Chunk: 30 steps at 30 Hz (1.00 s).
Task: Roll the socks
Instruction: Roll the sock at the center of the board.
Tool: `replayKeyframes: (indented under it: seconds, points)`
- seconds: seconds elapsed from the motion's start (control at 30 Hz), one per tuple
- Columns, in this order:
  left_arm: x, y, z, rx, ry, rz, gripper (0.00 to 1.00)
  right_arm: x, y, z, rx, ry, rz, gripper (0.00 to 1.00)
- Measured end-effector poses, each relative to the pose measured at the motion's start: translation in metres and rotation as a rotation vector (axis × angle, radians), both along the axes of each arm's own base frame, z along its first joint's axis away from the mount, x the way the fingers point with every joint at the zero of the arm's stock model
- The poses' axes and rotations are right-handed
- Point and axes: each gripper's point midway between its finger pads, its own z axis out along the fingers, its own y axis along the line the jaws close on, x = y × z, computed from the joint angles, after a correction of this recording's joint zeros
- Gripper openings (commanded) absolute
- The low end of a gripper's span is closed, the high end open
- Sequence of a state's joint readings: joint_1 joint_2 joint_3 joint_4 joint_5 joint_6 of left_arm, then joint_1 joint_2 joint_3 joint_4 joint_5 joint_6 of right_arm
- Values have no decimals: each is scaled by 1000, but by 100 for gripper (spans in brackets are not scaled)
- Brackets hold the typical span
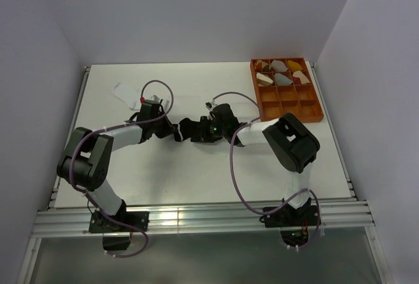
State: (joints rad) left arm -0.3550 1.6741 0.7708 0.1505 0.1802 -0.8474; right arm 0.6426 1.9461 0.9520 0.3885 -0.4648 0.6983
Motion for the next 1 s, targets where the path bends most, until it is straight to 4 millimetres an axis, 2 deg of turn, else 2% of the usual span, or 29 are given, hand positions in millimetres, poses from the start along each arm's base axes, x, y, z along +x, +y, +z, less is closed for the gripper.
replayKeyframes:
  seconds: [0.13, 0.23, 0.43, 0.6, 0.7, 0.8, 0.87, 0.93, 1.0]
  points:
    - [5, 18, 1, 144, 51, 45, 0, 10, -16, 15, -48, -62, -59, 28]
    - [7, 18, 5, 226, 71, 43, 0, 24, -27, 26, -77, -112, -112, 28]
    - [8, 19, 0, 343, 132, 47, 0, 39, -36, 27, -130, -140, -162, 28]
    - [15, 20, 0, 398, 163, 59, 0, 41, -27, 30, -78, -149, -140, 29]
    - [16, 19, -1, 429, 184, 60, 0, 42, -16, 40, -19, -171, -121, 30]
    - [17, 19, -1, 463, 205, 58, 0, 41, -2, 53, 40, -201, -101, 34]
    - [17, 18, -1, 484, 215, 55, 0, 38, 8, 57, 76, -218, -78, 42]
    - [17, 17, -1, 500, 220, 53, 0, 33, 17, 54, 92, -222, -55, 47]
    - [16, 17, -2, 513, 225, 52, 0, 28, 24, 48, 95, -227, -35, 47]
